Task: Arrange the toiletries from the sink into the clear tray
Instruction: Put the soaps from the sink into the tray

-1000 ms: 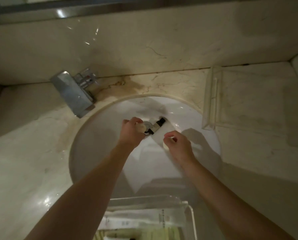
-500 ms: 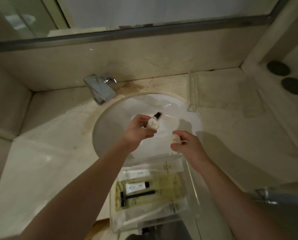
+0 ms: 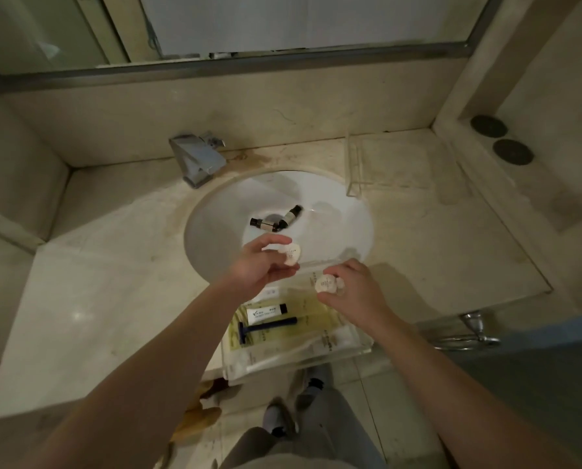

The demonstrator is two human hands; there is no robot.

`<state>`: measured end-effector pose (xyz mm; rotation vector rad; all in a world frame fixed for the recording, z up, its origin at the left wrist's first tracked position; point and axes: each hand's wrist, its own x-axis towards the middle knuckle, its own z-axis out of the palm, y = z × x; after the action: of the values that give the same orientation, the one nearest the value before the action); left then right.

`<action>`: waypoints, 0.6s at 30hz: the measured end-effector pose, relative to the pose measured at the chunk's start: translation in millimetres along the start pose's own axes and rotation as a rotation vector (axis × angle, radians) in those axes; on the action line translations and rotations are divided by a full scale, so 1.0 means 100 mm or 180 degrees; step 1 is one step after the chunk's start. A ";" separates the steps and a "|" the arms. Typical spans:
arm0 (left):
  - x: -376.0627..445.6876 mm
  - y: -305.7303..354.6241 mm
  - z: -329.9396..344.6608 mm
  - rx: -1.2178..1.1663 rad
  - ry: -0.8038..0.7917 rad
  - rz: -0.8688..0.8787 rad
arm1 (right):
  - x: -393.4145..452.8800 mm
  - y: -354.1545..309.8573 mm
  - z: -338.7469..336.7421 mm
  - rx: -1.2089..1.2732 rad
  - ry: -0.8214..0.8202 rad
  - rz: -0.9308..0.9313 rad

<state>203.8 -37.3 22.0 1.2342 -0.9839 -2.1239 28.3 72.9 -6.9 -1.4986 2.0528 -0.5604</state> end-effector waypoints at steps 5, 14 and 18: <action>-0.08 -0.23 -0.03 0.0470 -0.0015 0.0056 | -0.06 0.09 0.06 -0.0847 -0.0133 -0.0147; -0.13 -0.41 0.04 0.1016 0.0006 0.0037 | -0.13 0.16 0.13 -0.1619 0.0097 -0.0383; -0.12 -0.44 0.10 0.1201 -0.0032 0.0019 | -0.12 0.17 0.15 -0.1763 0.0203 -0.0407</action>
<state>197.9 2.2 -2.6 1.3890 -1.4384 -1.9986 28.3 89.4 -26.8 -1.9492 2.2896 -0.0774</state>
